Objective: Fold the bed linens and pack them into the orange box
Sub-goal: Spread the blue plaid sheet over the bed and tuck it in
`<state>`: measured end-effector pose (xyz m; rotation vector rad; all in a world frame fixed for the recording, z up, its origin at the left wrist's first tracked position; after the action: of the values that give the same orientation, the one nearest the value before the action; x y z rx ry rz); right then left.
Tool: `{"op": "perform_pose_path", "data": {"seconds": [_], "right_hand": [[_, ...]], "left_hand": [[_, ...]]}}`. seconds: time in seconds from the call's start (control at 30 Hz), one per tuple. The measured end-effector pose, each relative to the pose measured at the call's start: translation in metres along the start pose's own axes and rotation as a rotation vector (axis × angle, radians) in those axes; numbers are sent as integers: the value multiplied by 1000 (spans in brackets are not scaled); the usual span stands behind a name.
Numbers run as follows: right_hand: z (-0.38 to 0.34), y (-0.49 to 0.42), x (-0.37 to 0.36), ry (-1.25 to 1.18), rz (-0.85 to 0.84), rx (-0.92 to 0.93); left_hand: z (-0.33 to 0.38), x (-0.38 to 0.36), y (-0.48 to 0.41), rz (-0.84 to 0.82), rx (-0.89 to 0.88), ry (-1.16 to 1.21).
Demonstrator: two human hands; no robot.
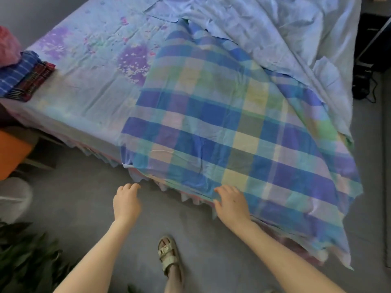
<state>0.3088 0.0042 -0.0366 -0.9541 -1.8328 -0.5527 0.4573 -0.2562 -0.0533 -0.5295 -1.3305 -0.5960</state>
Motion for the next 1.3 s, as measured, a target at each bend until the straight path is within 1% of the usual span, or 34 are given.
{"op": "perform_pose_path", "data": {"seconds": [0.03,0.1,0.13,0.2,0.27,0.3,0.37,0.4,0.47,0.57,0.6,0.63,0.67,0.7,0.73,0.77,0.8,0.83,0.87,0.93,1.0,1.07,1.1,1.13,1.17,1.2,1.23,1.27,1.3], "right_hand": [[-12,-12,-9,3,-33,-7],[-46,-51,-46,49,-70,-49],[-57,-69,-59,90,-85,-80],[-64,-105,-81,223,-92,-155],[-53,-134,-98,358,-113,-249],[-41,-142,-104,367,-134,-310],[-18,-149,-118,307,-218,-417],[-9,-148,-123,277,-268,-437],[3,-146,-132,280,-313,-429],[9,-146,-135,282,-314,-431],[9,-147,-136,279,-332,-434],[10,-148,-135,275,-349,-432],[12,-149,-135,269,-369,-430],[12,-151,-134,265,-388,-430],[13,-152,-132,265,-406,-431],[14,-152,-131,265,-424,-431],[14,-153,-130,260,-434,-435],[14,-154,-130,252,-442,-442],[14,-156,-129,242,-445,-449],[14,-159,-128,233,-469,-457],[15,-160,-129,231,-496,-462],[14,-160,-128,237,-507,-453],[14,-161,-128,241,-512,-445],[14,-161,-128,245,-516,-438],[14,-160,-128,250,-521,-435],[14,-159,-129,258,-526,-426],[13,-159,-129,264,-529,-425],[12,-158,-128,265,-529,-429],[12,-159,-128,259,-527,-434]], "left_hand": [[-5,-3,-6,-6,51,18],[-36,-16,-36,-14,127,54],[-48,-23,-50,-3,129,73],[-67,-40,-79,19,50,113],[-83,-62,-109,41,-85,100],[-88,-71,-121,40,-148,79],[-96,-93,-140,18,-259,12],[-96,-101,-146,7,-302,-21],[-95,-114,-155,-12,-354,-42],[-96,-119,-164,7,-381,64],[-101,-118,-165,19,-369,154],[-106,-113,-167,70,-306,271],[-114,-104,-169,149,-170,393],[-123,-91,-172,234,18,491],[-133,-73,-174,341,193,553],[-143,-51,-174,471,311,586],[-152,-26,-173,590,353,583],[-157,-7,-171,668,329,570],[-158,13,-170,707,260,545],[-160,27,-171,679,106,453],[-169,20,-179,518,-11,287],[-191,8,-190,317,-177,81],[-205,6,-197,238,-184,14],[-217,9,-205,196,-124,-21],[-222,14,-212,204,-21,-14],[-221,22,-220,254,109,81],[-216,32,-228,319,299,306],[-206,40,-236,333,517,642],[-191,49,-241,304,699,1016]]}}
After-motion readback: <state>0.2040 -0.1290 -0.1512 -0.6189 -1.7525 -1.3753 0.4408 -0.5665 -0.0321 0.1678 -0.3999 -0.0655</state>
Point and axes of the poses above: each hand's wrist, its own y-axis away from the middle knuckle, its own x-axis out of the back of the hand, z = x × y, the point moved 2 cm from there along -y, towards the middle knuckle, and after that the axes turned 13 degrees about z, right-handed, at the moved point
